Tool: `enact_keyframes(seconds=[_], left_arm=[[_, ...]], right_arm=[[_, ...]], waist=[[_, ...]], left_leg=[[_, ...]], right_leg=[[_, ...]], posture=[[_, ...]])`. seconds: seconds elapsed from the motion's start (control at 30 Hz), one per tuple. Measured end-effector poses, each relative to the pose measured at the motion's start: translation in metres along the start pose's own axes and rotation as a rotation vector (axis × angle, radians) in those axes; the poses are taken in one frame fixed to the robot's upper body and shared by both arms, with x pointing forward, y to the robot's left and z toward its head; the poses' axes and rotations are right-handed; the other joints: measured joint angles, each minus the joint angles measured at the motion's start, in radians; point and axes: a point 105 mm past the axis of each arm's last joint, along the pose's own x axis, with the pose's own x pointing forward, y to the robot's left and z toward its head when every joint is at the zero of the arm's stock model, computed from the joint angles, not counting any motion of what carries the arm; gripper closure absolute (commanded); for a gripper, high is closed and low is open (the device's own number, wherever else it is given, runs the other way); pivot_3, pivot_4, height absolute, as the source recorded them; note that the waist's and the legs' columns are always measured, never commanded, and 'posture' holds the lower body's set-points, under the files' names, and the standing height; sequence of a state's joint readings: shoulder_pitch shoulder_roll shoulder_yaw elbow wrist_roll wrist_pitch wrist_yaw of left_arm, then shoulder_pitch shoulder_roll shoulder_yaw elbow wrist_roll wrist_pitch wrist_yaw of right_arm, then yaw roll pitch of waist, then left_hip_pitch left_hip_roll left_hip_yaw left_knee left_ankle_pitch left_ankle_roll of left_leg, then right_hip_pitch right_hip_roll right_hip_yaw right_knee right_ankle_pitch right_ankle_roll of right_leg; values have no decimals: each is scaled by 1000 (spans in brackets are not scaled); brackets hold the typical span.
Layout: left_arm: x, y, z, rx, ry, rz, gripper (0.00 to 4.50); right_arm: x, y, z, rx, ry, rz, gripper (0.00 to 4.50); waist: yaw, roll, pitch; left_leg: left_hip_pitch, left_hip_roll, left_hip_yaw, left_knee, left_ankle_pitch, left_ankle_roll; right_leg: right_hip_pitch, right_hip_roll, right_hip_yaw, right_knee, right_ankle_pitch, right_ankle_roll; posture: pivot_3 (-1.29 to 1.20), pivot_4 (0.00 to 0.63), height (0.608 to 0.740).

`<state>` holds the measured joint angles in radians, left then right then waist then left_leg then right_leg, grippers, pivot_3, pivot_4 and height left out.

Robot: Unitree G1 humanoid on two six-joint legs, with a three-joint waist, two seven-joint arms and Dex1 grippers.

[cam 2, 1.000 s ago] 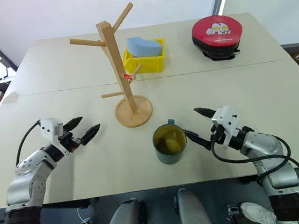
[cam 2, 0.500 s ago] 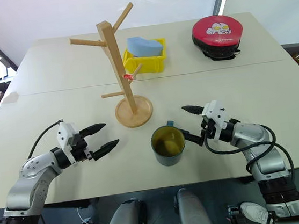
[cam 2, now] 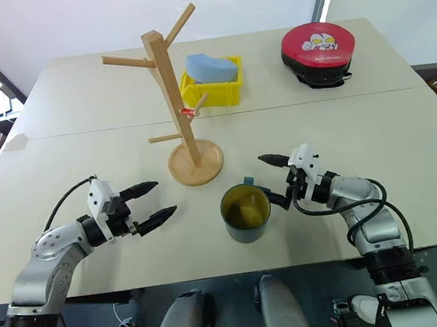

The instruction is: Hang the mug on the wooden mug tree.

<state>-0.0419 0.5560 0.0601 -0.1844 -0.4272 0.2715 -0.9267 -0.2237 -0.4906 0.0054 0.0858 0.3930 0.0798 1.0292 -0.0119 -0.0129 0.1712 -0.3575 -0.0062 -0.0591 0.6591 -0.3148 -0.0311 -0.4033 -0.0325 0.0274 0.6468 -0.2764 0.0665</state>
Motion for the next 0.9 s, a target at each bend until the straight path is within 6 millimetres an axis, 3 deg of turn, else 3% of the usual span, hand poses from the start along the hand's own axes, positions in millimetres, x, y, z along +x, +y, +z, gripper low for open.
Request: enact_keyframes(seconds=[0.37,0.47,0.63,0.7,0.9], left_arm=[[-6,-9,-6,1,11,-53,0],[-7,-9,-8,-2,12,-58,0],[-7,-8,-9,4,8,-59,0],[-7,-8,-9,7,6,-59,0],[-8,-5,-12,11,3,-49,0]], right_arm=[[5,1,-7,5,18,45,74],[5,1,-9,13,22,51,889],[8,7,-11,19,27,94,3596],[8,10,-12,26,31,111,4475],[9,10,-12,22,33,114,4475]], waist=[[0,0,0],[0,0,0],[0,0,0],[0,0,0],[0,0,0]], left_leg=[[0,0,0,0,0,0],[0,0,0,0,0,0],[0,0,0,0,0,0],[0,0,0,0,0,0],[0,0,0,0,0,0]], right_leg=[[0,0,0,0,0,0],[0,0,0,0,0,0],[0,0,0,0,0,0],[0,0,0,0,0,0],[0,0,0,0,0,0]], posture=[[0,150,740],[0,150,740],[0,150,740],[0,150,740],[0,150,740]])
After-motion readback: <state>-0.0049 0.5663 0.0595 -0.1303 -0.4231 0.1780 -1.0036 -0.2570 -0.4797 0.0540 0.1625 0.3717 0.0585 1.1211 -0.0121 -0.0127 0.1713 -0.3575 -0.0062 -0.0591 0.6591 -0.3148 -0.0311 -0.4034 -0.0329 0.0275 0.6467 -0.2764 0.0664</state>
